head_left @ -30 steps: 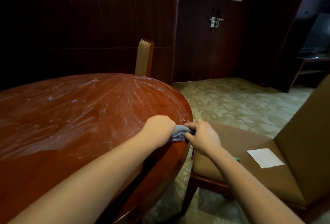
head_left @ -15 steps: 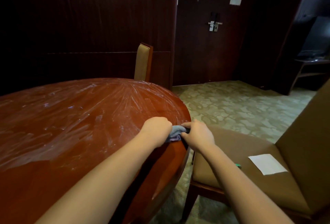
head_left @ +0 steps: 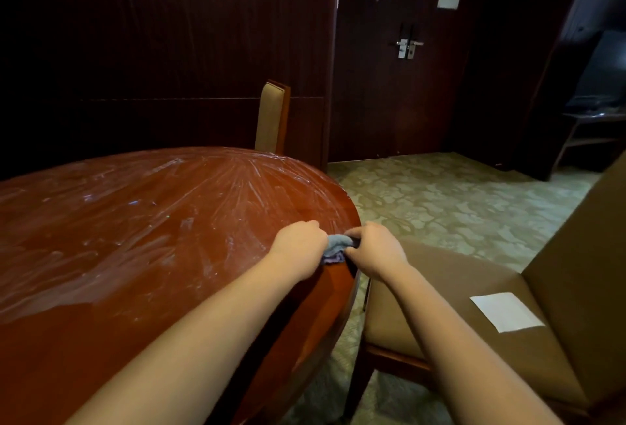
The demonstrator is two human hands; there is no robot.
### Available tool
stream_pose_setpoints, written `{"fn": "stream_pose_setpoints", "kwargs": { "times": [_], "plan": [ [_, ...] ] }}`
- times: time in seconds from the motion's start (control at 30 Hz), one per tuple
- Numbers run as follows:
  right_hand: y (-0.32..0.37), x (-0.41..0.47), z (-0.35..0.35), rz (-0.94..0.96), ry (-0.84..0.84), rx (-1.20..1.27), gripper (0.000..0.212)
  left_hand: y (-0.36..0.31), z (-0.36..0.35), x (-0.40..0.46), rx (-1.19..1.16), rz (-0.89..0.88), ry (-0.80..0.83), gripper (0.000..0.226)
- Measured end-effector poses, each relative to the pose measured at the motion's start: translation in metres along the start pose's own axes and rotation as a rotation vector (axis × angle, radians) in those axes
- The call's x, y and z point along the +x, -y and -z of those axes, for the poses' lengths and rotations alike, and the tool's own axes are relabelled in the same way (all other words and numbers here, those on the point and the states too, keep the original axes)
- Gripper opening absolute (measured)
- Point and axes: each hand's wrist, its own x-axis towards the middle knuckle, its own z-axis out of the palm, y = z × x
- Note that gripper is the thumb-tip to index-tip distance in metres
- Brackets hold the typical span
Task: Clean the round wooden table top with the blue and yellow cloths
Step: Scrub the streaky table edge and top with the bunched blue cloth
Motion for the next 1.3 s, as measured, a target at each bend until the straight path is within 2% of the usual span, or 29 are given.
{"fn": "stream_pose_setpoints", "kwargs": {
  "times": [0.07, 0.13, 0.23, 0.37, 0.53, 0.6, 0.7, 0.87, 1.03, 1.17, 1.3],
  "plan": [
    [-0.007, -0.007, -0.001, 0.008, 0.043, 0.049, 0.013, 0.004, 0.001, 0.001, -0.005, -0.045, 0.026, 0.022],
    [-0.013, -0.009, -0.003, 0.003, 0.041, 0.057, 0.020, 0.004, -0.001, 0.003, 0.004, -0.053, 0.041, 0.023],
    [-0.011, 0.007, -0.004, -0.047, -0.051, 0.057, 0.035, -0.002, -0.002, 0.012, 0.003, -0.004, 0.027, 0.024],
    [-0.001, 0.023, -0.006, -0.087, -0.088, 0.015, 0.033, -0.007, 0.000, 0.024, -0.006, 0.049, 0.014, 0.028],
    [-0.012, 0.004, -0.006, -0.065, -0.050, -0.072, 0.024, -0.001, 0.007, 0.022, 0.037, -0.026, 0.070, 0.023],
    [-0.013, 0.009, -0.006, -0.069, -0.083, -0.069, 0.028, 0.006, 0.009, 0.025, -0.007, -0.017, 0.109, 0.022],
    [-0.009, 0.031, -0.008, -0.106, -0.145, -0.057, 0.035, 0.010, 0.002, 0.031, -0.056, 0.054, 0.081, 0.025],
    [-0.003, 0.049, -0.014, -0.014, -0.144, -0.146, 0.036, 0.008, -0.004, 0.038, -0.069, 0.105, 0.064, 0.026],
    [-0.003, 0.030, -0.002, 0.018, -0.100, -0.243, 0.032, 0.011, -0.001, 0.038, -0.034, 0.085, 0.052, 0.024],
    [-0.012, 0.014, 0.006, 0.036, -0.069, -0.184, 0.031, 0.017, 0.001, 0.036, -0.065, 0.072, 0.070, 0.022],
    [-0.010, 0.046, 0.001, 0.008, -0.108, -0.158, 0.036, 0.012, -0.001, 0.036, -0.063, 0.107, 0.048, 0.025]
  ]
}}
